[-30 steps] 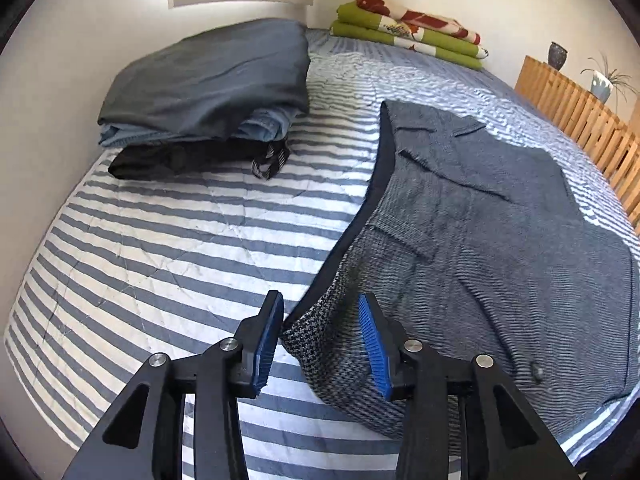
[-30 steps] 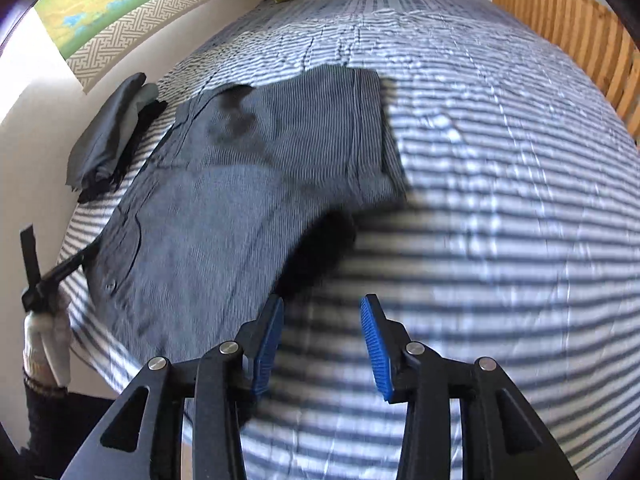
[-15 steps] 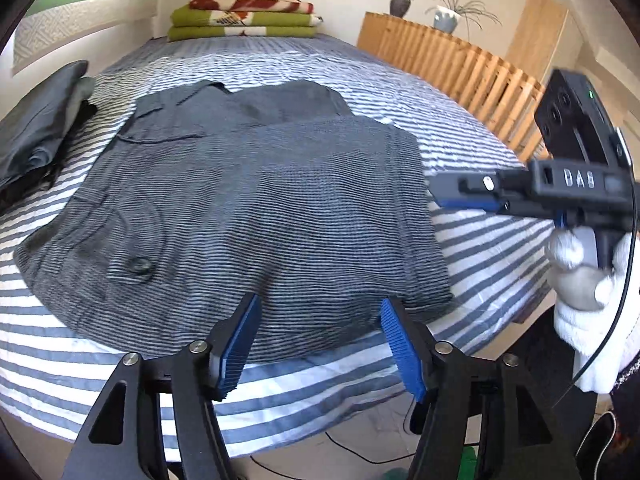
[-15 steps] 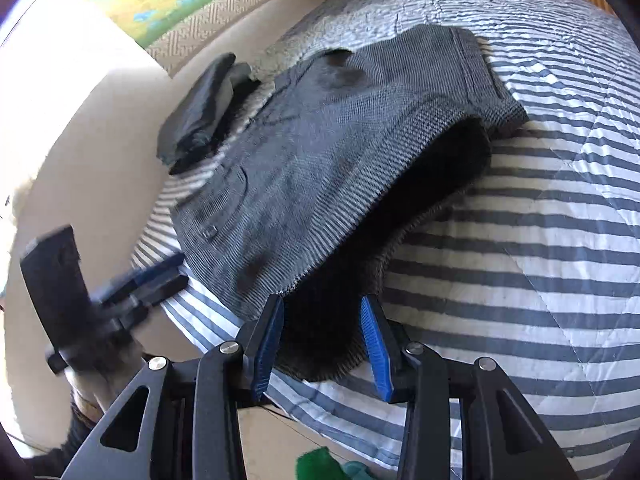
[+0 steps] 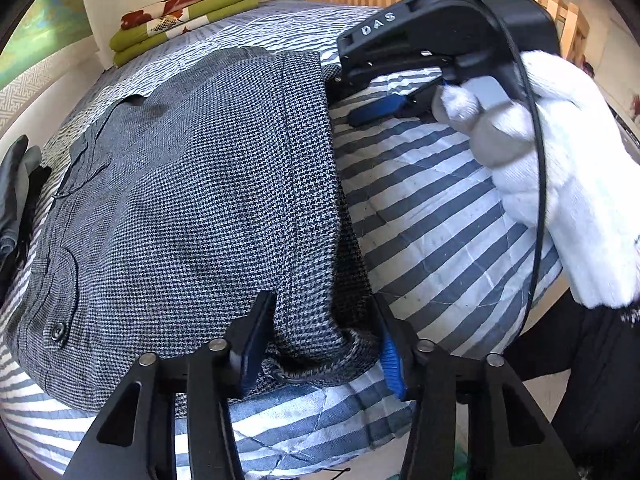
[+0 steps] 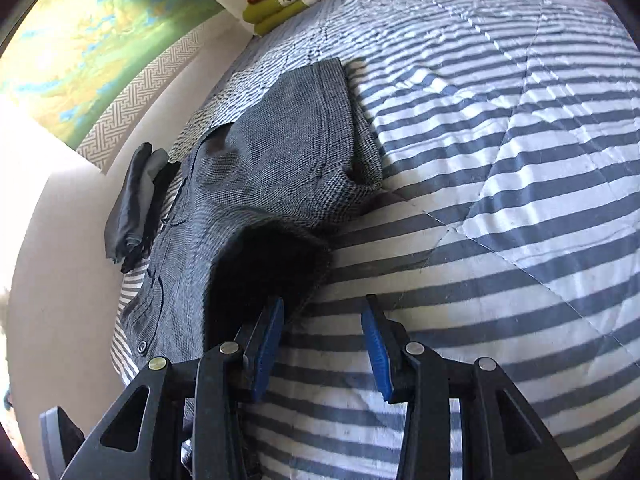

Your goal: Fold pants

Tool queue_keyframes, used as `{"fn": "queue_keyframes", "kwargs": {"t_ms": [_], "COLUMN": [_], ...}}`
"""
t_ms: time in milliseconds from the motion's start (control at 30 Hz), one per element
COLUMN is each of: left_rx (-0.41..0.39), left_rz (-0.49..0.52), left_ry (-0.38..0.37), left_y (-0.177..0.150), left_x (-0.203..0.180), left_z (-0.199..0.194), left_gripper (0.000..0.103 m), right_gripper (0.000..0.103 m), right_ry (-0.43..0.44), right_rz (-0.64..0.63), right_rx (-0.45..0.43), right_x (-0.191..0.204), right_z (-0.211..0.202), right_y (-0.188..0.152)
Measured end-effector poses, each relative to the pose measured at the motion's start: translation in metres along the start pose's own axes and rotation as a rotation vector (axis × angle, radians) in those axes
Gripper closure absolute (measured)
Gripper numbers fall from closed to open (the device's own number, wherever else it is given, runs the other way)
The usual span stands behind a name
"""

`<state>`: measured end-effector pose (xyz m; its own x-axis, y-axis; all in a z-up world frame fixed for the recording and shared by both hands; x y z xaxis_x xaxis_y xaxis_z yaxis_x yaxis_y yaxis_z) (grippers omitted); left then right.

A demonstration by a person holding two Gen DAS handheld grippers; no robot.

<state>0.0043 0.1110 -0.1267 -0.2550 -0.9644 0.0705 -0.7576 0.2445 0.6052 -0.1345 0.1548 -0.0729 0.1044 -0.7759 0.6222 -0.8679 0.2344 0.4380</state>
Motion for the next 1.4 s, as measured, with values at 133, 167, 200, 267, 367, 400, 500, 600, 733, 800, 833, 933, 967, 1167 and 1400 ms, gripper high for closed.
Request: {"fn": "queue_keyframes", "kwargs": {"t_ms": [133, 167, 200, 267, 367, 400, 500, 600, 733, 800, 833, 933, 967, 1167, 1400], "left_rx": [0.036, 0.034, 0.030, 0.020, 0.023, 0.035, 0.145, 0.264, 0.226, 0.179, 0.150, 0.085, 0.068, 0.128, 0.171], "left_rz": [-0.063, -0.071, -0.078, -0.091, -0.112, -0.120, -0.129, -0.124, -0.151, -0.144, -0.139, -0.172, -0.181, -0.353, -0.313], "left_ry": [-0.055, -0.065, -0.079, -0.101, -0.129, -0.144, -0.220, -0.265, -0.287, -0.239, -0.199, -0.119, -0.079, -0.078, -0.051], "left_y": [0.012, 0.016, 0.022, 0.033, 0.041, 0.042, 0.032, 0.019, 0.039, 0.061, 0.075, 0.113, 0.122, 0.109, 0.092], "left_x": [0.013, 0.016, 0.020, 0.032, 0.044, 0.047, 0.039, 0.029, 0.043, 0.058, 0.070, 0.111, 0.124, 0.172, 0.174], "left_z": [-0.020, -0.027, -0.038, -0.060, -0.086, -0.090, -0.075, -0.060, -0.068, -0.072, -0.071, -0.060, -0.055, -0.004, 0.022], "left_gripper": [0.069, 0.069, 0.070, 0.070, 0.069, 0.069, 0.055, 0.053, 0.053, 0.053, 0.053, 0.053, 0.053, 0.053, 0.048], "right_gripper": [0.067, 0.080, 0.091, 0.095, 0.096, 0.096, 0.096, 0.089, 0.072, 0.072, 0.072, 0.071, 0.071, 0.068, 0.091], "right_ry": [0.044, 0.054, 0.060, 0.060, 0.123, 0.139, 0.059, 0.038, 0.063, 0.062, 0.053, 0.028, 0.035, 0.060, 0.071], "right_rz": [0.058, 0.051, 0.023, -0.034, -0.060, -0.086, -0.205, -0.215, -0.110, -0.023, 0.011, 0.065, 0.082, 0.058, -0.068], "right_rx": [0.019, 0.028, 0.038, 0.012, -0.030, -0.047, -0.031, 0.078, 0.038, -0.001, -0.012, 0.014, 0.034, 0.002, 0.002], "right_x": [-0.005, -0.002, 0.004, 0.015, 0.029, 0.035, 0.046, 0.030, -0.014, -0.035, -0.043, -0.049, -0.049, -0.023, 0.001], "right_z": [0.019, 0.022, 0.025, 0.020, 0.006, 0.001, -0.003, 0.000, -0.022, -0.027, -0.026, -0.007, 0.001, 0.024, 0.035], "right_y": [0.023, 0.027, 0.031, 0.038, 0.045, 0.045, 0.039, 0.032, 0.045, 0.055, 0.058, 0.060, 0.059, 0.071, 0.068]}}
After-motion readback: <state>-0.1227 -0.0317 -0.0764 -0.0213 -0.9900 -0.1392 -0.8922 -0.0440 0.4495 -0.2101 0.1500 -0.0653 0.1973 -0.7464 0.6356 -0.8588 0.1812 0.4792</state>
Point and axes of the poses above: each gripper's, at about its wrist camera, not at the fingertips, and z roughly the way its jaws point, x to its left, y to its top, the point moved 2 cm from there along z, roughly the way its jaws point, and after that the axes turned 9 degrees about -x, right-handed, at the moved point
